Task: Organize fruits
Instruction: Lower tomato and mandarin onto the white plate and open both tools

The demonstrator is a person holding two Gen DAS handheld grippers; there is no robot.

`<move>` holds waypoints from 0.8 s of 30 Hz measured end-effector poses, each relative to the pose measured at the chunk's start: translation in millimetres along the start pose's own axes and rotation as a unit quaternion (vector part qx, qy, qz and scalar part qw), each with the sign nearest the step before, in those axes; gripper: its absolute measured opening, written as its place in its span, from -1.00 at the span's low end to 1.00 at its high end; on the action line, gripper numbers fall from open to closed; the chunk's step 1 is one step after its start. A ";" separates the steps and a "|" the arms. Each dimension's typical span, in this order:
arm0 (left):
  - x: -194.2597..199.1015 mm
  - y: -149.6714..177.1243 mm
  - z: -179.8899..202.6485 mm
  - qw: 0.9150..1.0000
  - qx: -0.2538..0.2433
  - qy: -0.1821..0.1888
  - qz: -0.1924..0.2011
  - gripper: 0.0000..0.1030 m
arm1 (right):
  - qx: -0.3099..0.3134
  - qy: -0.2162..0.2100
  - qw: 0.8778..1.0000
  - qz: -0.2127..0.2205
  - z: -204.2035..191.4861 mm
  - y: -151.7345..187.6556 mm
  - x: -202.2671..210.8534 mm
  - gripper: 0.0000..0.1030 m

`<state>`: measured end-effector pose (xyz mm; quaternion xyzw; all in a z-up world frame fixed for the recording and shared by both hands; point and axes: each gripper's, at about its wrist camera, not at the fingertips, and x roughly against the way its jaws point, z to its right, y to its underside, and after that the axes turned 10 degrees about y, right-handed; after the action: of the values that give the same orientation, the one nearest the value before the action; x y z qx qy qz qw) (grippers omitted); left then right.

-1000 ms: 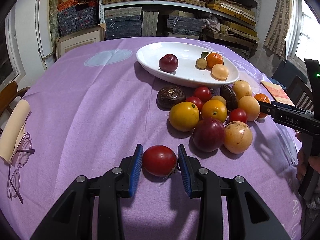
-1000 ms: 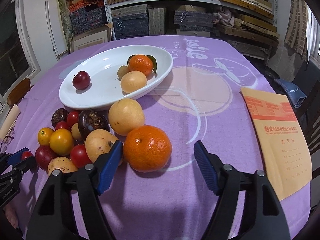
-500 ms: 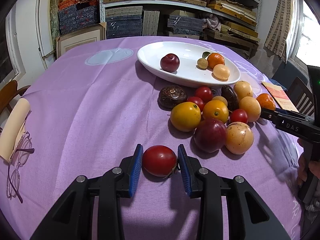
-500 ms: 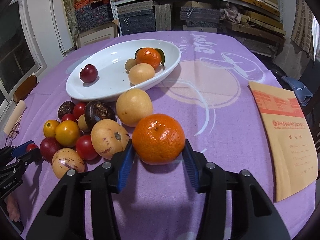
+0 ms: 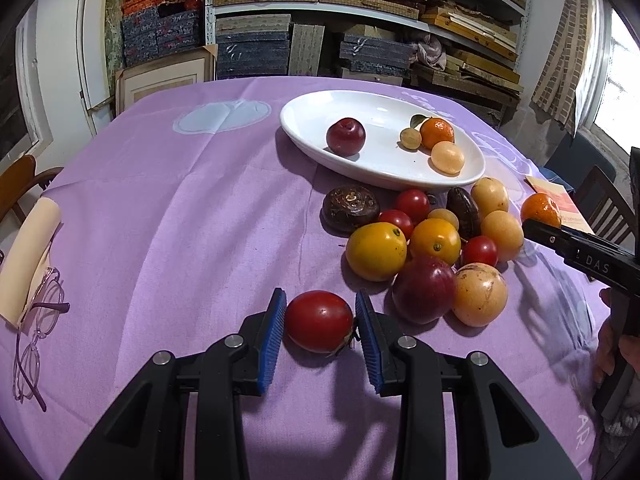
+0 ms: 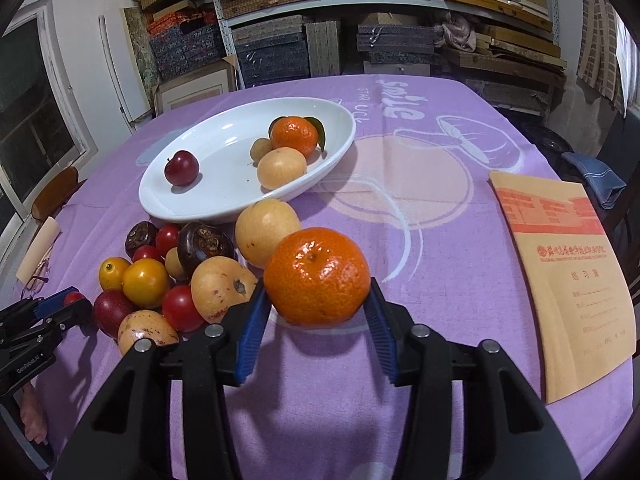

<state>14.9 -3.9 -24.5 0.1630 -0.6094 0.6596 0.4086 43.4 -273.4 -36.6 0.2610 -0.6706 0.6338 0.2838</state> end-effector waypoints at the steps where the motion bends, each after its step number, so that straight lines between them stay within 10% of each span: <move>1: -0.4 -3.8 0.5 1.000 -0.001 0.002 -0.002 -0.30 | -0.002 -0.002 1.000 0.001 0.5 -1.2 1.7 -0.10; 24: -93.0 -186.0 -1.3 0.999 -0.023 -0.019 0.013 -0.30 | 0.083 -0.045 0.995 -0.014 -86.7 -88.6 -38.6 -0.09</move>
<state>209.5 -48.6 33.7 0.1586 -0.6342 0.6474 0.3919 137.8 -192.6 1.2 0.3213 -0.6238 0.6712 0.2392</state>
